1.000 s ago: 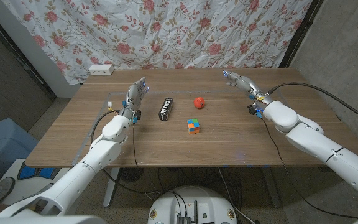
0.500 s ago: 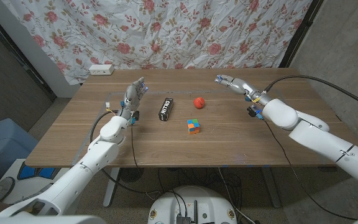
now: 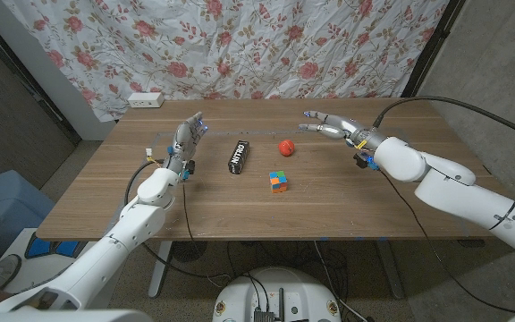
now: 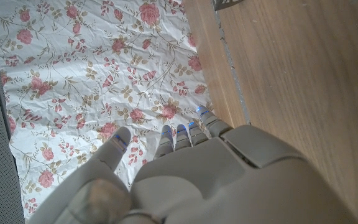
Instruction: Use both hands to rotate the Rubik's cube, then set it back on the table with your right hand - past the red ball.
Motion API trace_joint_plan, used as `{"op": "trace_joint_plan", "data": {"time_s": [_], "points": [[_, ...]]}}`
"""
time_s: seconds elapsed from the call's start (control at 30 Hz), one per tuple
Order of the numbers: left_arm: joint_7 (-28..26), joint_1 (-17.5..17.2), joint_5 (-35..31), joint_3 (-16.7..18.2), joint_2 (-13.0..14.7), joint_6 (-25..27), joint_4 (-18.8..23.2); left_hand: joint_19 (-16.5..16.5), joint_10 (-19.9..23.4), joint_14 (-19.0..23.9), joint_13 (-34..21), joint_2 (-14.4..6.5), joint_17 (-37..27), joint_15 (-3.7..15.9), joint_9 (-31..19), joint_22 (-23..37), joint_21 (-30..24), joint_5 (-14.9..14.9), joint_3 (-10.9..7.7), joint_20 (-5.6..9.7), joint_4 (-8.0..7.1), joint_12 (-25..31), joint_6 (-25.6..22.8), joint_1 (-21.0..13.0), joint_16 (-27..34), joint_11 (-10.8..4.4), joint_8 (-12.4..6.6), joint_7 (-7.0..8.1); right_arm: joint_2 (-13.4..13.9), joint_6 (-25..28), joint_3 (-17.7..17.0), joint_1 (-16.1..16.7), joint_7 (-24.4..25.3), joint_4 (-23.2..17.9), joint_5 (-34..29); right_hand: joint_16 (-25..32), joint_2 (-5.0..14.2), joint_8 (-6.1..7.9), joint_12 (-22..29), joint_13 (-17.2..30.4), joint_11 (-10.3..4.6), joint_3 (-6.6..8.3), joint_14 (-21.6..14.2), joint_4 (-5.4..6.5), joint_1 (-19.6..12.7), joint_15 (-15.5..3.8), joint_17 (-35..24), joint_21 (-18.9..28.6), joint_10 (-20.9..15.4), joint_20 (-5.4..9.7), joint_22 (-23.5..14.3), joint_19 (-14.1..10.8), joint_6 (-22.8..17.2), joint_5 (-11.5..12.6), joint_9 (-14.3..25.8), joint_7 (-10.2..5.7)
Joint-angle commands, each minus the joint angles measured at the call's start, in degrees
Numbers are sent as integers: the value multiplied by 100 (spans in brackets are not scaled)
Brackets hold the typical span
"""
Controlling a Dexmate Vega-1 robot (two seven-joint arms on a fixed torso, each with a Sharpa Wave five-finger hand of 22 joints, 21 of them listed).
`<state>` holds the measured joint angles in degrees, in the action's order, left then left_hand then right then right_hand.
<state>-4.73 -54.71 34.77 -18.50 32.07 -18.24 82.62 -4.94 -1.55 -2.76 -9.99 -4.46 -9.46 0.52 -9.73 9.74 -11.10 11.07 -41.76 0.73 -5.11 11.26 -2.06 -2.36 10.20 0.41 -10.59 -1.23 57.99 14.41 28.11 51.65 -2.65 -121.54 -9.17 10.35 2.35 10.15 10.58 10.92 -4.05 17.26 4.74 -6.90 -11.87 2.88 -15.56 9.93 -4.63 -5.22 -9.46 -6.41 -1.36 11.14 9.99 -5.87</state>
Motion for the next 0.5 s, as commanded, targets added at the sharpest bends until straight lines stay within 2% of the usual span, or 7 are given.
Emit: {"op": "trace_joint_plan", "data": {"time_s": [0.03, 0.27, 0.5], "points": [[-72, -120, 7, 65, 111, 68, 97, -47, 27, -13, -13, -455, -34, 57, -30, 11, -12, 14, -25, 11, 9, 7, -49, 34, 8, -1, 0, 8, 203, 570, 209, -310, -684, -476, -588, 5, -73, 42, 3, 18, -19, 26, 170, -139, -169, 87, 26, -14, 69, -51, -22, 131, 99, -34, 38, -24], [-95, -145, 11, 92, 117, 53, 88, -50, 29, -6, -13, -461, -34, 58, -30, 11, -11, 14, -31, 9, 6, 3, -55, 38, 8, -3, 1, 3, 260, 908, 371, -584, -1275, -706, -851, 20, -125, 64, 10, 21, -17, 122, 390, -293, -447, 217, 82, -13, 172, -118, -22, 392, 230, -55, 49, -57], [-173, -189, -5, 100, 136, 114, 151, -50, 33, -7, -13, -465, -35, 45, -30, 11, -8, 14, -37, 7, 1, 0, -62, 44, 6, 30, 1, -11, 287, 1275, 566, -886, -1974, -954, -1077, 28, -136, 59, 3, 24, -2, 222, 543, -348, -685, 305, 119, 0, 271, -151, -20, 545, 372, -39, 56, -52]]}}
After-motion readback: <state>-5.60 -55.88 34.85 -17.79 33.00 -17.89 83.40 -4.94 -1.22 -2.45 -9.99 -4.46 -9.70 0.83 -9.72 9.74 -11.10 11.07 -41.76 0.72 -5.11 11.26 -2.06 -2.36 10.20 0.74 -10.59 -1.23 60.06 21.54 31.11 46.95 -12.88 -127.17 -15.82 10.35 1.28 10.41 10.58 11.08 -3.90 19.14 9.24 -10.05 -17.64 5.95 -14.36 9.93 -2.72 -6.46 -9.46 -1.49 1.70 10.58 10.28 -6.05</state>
